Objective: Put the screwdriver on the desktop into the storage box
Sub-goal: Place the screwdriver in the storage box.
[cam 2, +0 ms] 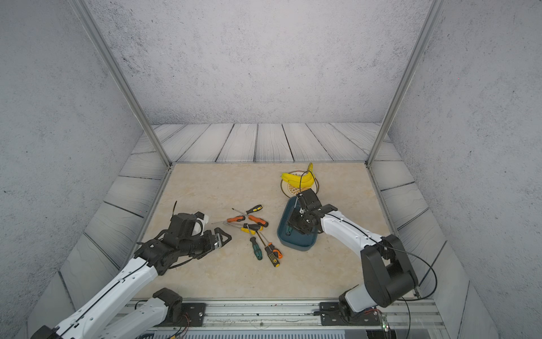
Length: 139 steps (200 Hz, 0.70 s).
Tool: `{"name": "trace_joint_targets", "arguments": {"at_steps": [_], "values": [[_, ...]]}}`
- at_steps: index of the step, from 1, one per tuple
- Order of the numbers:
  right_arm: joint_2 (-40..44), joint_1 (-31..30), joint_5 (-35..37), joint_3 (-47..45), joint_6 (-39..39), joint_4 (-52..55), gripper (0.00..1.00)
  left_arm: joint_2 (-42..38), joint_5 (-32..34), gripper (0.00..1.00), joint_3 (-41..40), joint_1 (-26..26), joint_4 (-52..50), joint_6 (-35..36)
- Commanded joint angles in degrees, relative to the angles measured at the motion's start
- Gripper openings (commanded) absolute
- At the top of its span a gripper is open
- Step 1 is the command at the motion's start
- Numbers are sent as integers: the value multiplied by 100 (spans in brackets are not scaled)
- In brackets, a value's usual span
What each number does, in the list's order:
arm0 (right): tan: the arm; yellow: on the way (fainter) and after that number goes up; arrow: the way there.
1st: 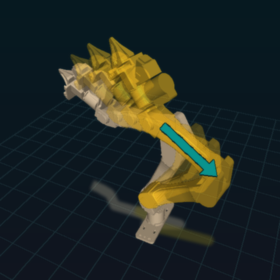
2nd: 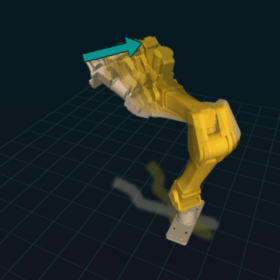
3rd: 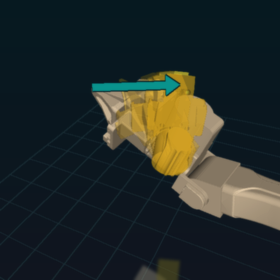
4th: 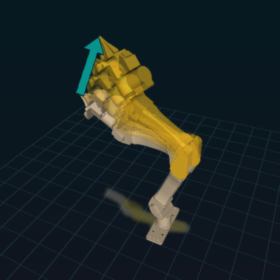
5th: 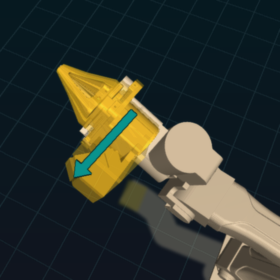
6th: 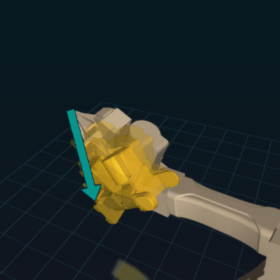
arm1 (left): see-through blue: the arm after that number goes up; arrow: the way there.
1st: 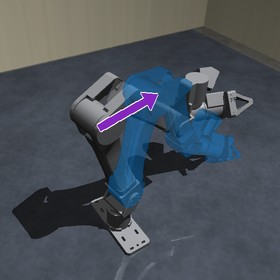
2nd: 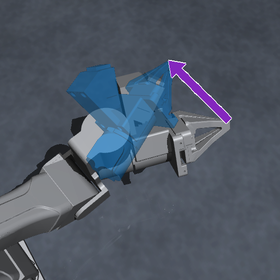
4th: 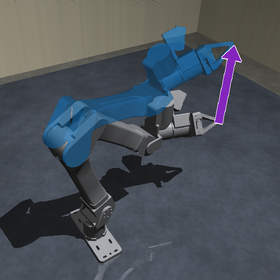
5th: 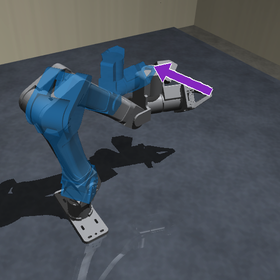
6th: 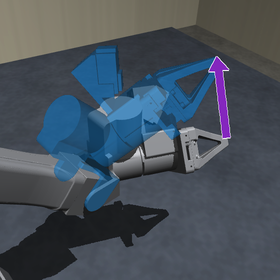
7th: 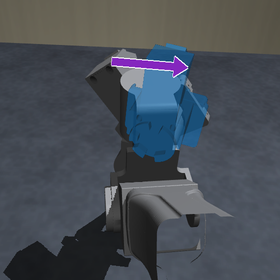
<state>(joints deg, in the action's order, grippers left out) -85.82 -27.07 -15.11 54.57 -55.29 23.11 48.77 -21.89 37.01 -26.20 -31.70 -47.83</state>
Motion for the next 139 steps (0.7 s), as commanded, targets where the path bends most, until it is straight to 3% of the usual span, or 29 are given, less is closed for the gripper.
{"name": "trace_joint_targets", "arguments": {"at_steps": [1,95,139], "values": [[-151,28,-88,-25,-226,-290,22,-114,-8,92,-67,-43,-33,-25],[-750,30,-122,-89,-282,-561,27,-11,-43,92,-37,-51,-8,18],[-892,32,-255,-26,-233,-598,48,17,-26,92,-46,-52,-3,11]]}}
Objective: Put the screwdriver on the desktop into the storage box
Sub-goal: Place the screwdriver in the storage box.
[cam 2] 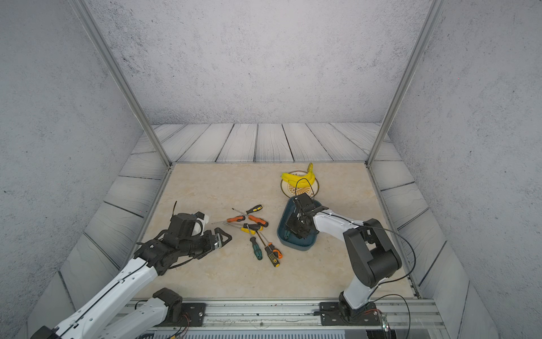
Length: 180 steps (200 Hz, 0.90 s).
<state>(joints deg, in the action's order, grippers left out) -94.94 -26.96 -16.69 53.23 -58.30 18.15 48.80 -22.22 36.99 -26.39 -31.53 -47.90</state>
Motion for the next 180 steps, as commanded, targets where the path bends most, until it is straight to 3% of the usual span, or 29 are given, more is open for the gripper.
{"name": "trace_joint_targets", "arguments": {"at_steps": [1,26,103,180], "values": [[24,18,-93,108,71,-102,48,20,7,92,-43,-33,-25,17],[163,21,-43,184,241,55,55,55,7,92,-43,-33,13,15],[1209,61,665,477,1130,1383,60,146,-28,92,-25,-41,70,25],[2420,1078,1484,-171,1673,2216,61,130,-86,92,-155,-59,211,-29]]}}
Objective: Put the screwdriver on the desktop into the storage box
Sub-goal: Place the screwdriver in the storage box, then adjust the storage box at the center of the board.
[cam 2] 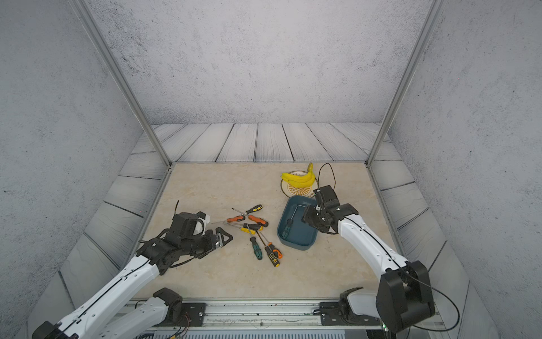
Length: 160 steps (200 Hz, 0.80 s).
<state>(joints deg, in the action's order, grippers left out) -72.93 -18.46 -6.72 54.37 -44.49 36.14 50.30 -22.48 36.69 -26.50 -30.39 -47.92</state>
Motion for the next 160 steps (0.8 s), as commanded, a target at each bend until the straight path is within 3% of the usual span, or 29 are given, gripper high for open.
{"name": "trace_joint_targets", "arguments": {"at_steps": [1,29,63,95,160], "values": [[227,241,509,-294,301,418,61,-21,-62,92,-125,-48,100,-30],[133,461,471,-434,354,191,61,23,-64,92,-136,-65,161,-56],[-591,465,125,-98,584,243,57,-47,-22,92,-142,-83,105,-60],[-1115,466,-66,31,656,56,52,-152,20,92,-197,-92,44,-73],[-1951,467,301,632,1291,225,36,-135,7,92,-211,-92,45,-73]]}}
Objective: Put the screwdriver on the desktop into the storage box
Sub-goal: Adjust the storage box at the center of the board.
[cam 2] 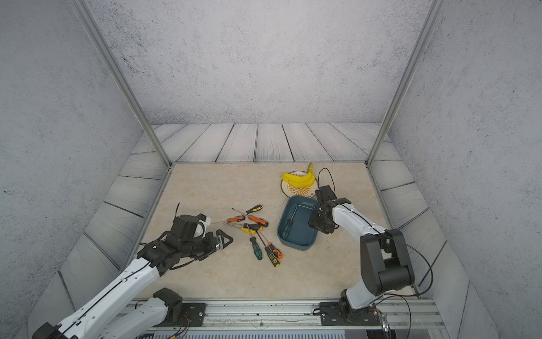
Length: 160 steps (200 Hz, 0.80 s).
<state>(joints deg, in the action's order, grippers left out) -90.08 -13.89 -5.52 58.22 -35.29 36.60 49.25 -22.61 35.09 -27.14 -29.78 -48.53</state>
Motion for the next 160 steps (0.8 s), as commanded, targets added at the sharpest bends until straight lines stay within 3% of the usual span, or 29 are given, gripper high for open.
{"name": "trace_joint_targets", "arguments": {"at_steps": [1,57,112,160], "values": [[-249,10,182,254,381,189,35,-34,24,92,-53,-29,-18,-9],[-666,12,198,614,925,452,25,-34,29,92,-86,-29,10,-7],[-837,6,528,876,1274,611,24,66,-20,92,-77,-31,78,10],[-514,7,405,956,1219,850,45,185,-33,89,-47,-54,64,63]]}}
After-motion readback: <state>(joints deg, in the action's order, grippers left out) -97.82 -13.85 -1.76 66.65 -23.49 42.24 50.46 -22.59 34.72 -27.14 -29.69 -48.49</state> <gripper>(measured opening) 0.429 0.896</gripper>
